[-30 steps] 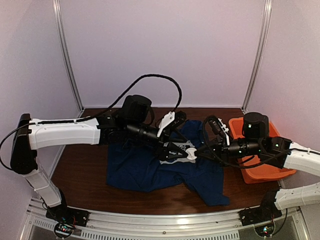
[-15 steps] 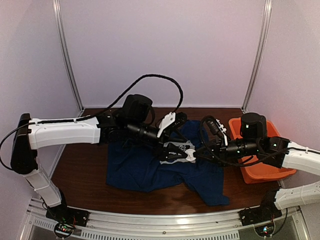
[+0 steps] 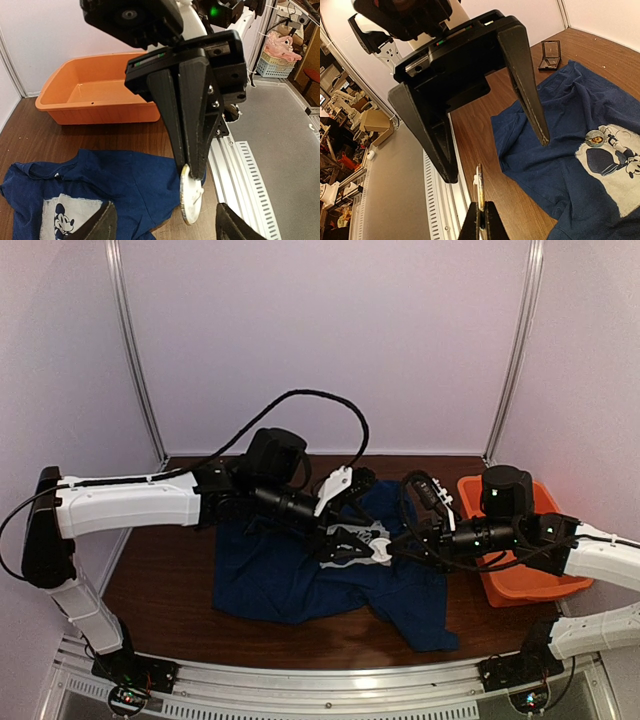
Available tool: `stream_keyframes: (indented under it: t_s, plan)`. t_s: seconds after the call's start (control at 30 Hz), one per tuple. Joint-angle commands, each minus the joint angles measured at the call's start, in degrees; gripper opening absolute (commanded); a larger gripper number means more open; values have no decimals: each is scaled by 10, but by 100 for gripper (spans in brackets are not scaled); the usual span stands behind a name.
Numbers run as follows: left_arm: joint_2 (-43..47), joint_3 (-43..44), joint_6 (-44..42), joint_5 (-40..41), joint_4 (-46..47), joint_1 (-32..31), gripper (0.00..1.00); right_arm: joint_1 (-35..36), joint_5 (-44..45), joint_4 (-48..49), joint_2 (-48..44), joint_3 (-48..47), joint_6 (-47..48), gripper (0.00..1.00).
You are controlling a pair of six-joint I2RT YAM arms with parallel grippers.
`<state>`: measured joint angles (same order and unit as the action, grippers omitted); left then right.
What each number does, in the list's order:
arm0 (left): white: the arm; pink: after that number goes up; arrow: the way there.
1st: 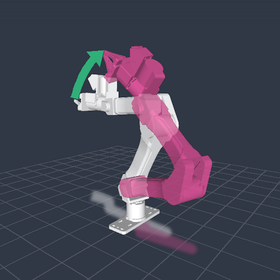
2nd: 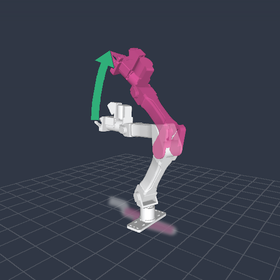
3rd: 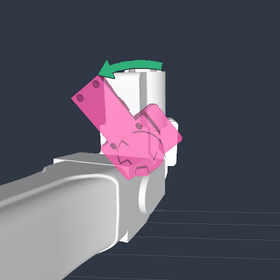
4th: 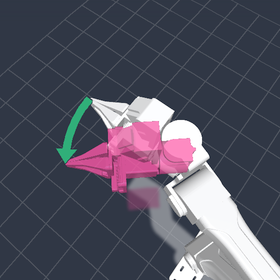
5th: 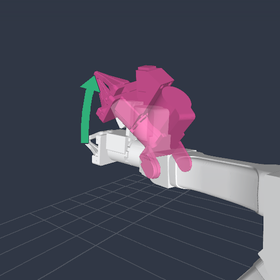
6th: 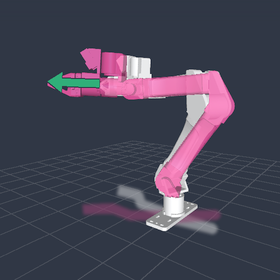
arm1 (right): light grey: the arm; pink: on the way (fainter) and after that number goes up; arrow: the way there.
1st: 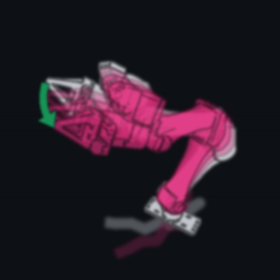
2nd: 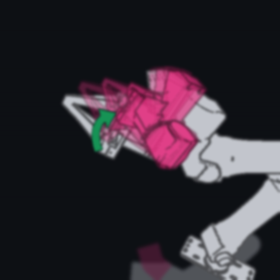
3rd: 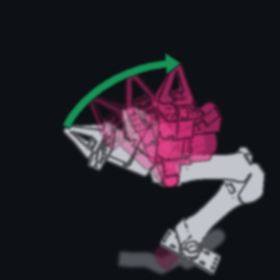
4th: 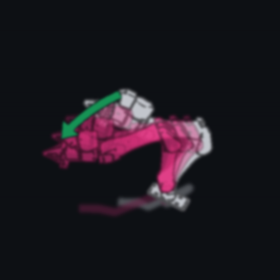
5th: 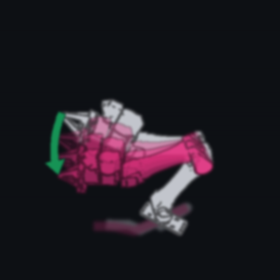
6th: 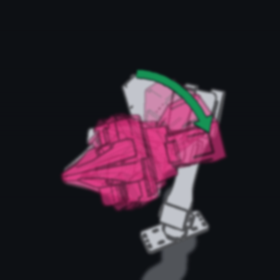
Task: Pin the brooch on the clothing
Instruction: Open the brooch.
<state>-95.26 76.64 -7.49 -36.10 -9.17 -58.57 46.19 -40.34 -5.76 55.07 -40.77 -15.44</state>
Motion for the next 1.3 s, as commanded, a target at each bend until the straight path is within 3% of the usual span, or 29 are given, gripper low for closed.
stream_keyframes:
  t_s: [0.0,0.33,0.7,1.27]
  plan:
    - [-13,17,-13,11,-3,-5,68,-3,-8,7,0,-12,-5,0]
    - [-27,34,-21,17,-16,-11,56,-4,-12,14,10,-13,-11,0]
    - [-29,33,-19,23,-15,-15,36,-4,-21,22,12,-9,-15,0]
    - [-22,-7,45,53,70,-15,20,-4,-37,47,30,-6,-28,0]
